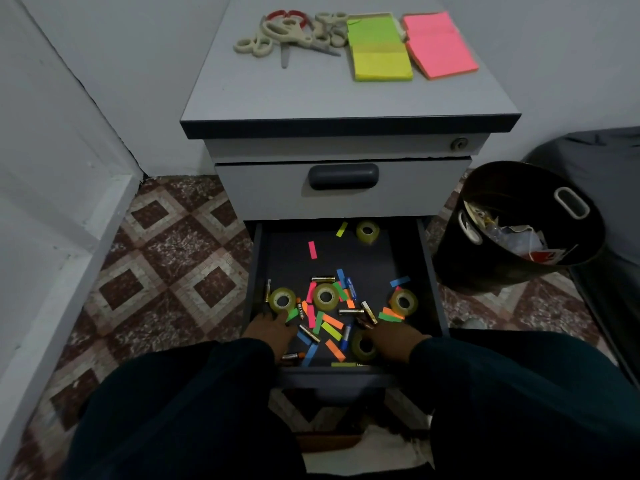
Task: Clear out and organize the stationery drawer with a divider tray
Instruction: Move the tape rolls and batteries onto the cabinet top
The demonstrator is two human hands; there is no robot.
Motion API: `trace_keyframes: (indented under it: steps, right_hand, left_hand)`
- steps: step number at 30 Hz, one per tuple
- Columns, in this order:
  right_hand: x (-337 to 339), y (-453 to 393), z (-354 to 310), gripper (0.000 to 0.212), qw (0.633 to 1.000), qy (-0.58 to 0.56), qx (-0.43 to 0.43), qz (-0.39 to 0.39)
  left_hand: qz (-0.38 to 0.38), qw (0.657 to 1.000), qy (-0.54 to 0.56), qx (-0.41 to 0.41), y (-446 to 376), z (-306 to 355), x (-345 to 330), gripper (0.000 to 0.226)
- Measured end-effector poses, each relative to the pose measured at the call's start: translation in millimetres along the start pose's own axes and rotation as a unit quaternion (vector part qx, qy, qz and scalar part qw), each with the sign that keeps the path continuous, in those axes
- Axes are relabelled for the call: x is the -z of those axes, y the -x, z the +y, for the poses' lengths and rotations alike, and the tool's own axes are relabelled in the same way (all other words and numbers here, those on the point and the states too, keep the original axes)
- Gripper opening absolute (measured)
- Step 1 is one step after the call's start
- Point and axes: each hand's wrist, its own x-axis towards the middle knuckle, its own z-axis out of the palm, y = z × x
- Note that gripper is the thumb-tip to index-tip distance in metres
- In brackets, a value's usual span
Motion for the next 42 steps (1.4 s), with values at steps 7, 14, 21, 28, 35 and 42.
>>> trace_keyframes:
  steps: [7, 14, 21, 28, 35, 42]
  right_hand:
    - [3, 3, 2, 0.033, 1.0, 0.003, 0.005, 0.028]
    - [22, 19, -1, 0.04, 0.998, 0.008, 0.019, 0.058]
    - [34, 29, -2, 0.037, 0.998, 0.014, 0.012, 0.062]
    - [38, 45, -7, 0.034, 0.994, 0.021, 0.024, 0.104]
    - [71, 66, -17, 0.037, 0.978, 0.015, 0.062, 0.198]
    - [123, 92, -32, 0.03, 0.964, 0.023, 0.076, 0.254]
  left_hand:
    - [0.005, 0.988, 0.152, 0.007, 8, -1, 9, 0.068]
    - [0.069, 0.968, 0.239, 0.021, 21, -4, 30, 0.065]
    - [0.128, 0.955, 0.268, -0.001, 38, -8, 43, 0.061]
    - [0.147, 0.953, 0.266, 0.016, 54, -18, 46, 0.061]
    - [0.182, 0.942, 0.279, 0.029, 66, -24, 70, 0.067]
    - [0.232, 0.935, 0.266, 0.027, 85, -45, 110, 0.067]
